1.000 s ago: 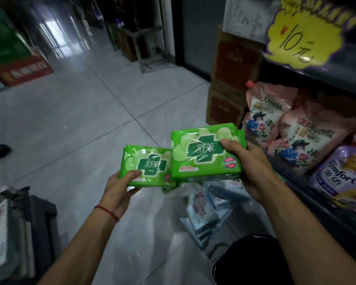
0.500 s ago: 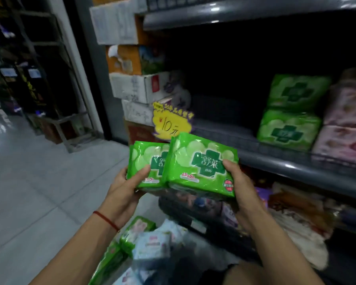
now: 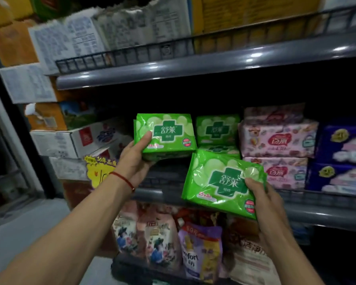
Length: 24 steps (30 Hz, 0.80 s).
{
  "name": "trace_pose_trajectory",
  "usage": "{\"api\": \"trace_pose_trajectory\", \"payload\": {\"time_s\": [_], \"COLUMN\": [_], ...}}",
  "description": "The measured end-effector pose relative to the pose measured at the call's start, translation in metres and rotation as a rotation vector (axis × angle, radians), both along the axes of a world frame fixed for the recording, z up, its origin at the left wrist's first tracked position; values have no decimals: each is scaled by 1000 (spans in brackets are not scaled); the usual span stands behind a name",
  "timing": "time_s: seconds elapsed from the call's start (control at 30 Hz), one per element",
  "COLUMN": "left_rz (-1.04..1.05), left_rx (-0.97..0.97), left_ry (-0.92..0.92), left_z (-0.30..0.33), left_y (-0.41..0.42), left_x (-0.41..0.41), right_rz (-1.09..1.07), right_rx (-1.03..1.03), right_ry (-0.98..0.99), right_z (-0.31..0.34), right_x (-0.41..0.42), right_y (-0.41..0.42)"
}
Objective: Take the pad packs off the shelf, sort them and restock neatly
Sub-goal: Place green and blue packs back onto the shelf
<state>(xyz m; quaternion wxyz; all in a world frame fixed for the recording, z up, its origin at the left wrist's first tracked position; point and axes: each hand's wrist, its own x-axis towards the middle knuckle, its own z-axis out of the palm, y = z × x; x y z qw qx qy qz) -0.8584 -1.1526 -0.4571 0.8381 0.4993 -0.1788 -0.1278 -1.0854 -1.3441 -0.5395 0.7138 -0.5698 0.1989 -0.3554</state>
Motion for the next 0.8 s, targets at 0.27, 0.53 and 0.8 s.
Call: {"api": "trace_pose_trajectory", "payload": {"time_s": [0.27, 0.53, 0.8], "left_rz": [-216, -147, 61], "left_rx": [68, 412, 555], "left_ry": [-40, -382, -511], "left_z": [-12, -28, -39], "left_y": [-105, -134, -164], "left_x": [14, 24, 18], "right_rz": [-80, -120, -135], "right_rx": [-33, -60, -37], "right_ry": [8, 26, 19], "right_z": [-6, -5, 2], "right_x": [-20, -25, -24], "right_y": [-27, -37, -34]}}
